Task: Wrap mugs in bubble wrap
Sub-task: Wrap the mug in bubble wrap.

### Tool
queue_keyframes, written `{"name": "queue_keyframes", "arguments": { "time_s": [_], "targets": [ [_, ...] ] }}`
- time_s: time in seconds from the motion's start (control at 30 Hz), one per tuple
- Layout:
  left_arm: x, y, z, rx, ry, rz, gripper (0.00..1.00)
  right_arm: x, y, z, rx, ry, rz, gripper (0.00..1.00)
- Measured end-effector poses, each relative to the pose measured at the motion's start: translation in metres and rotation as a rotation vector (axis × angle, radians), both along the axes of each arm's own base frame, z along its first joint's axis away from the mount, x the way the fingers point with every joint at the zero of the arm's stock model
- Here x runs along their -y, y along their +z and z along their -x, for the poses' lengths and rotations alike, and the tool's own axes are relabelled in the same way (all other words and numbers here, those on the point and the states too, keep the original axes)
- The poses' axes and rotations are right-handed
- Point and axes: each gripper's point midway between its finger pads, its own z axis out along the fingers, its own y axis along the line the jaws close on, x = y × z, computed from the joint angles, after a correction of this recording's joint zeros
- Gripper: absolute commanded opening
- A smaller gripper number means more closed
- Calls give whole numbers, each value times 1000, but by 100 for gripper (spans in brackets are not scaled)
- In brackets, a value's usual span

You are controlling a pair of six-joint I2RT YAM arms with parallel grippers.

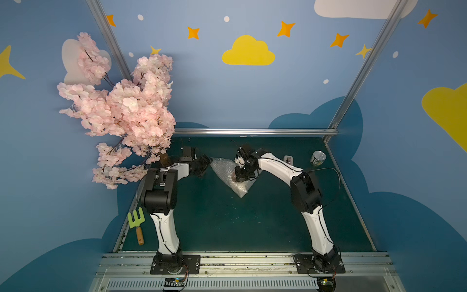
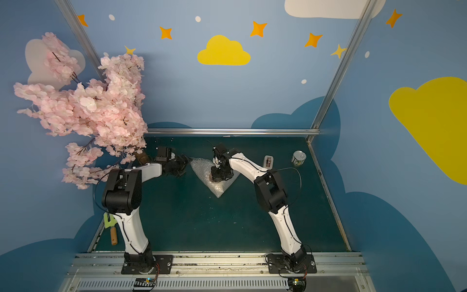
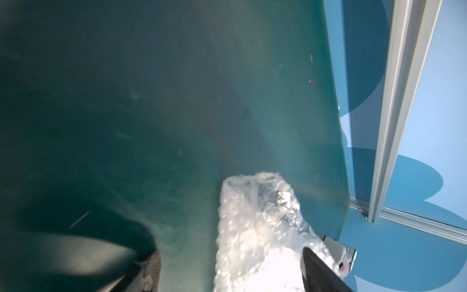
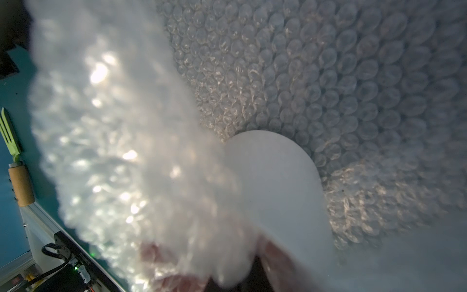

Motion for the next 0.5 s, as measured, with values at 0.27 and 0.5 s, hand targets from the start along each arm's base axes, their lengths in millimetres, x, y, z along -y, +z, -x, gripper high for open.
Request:
{"name": "queue_keyframes", "arguments": {
  "time_s": [0.27,0.5],
  "targets": [
    [3,-9,-22,19,-27,-11,50,0,-1,1,-4,1,0,0],
    [27,5,-24,54,-106,5,3,0,0,1,-5,1,-2,0]
  ]
}}
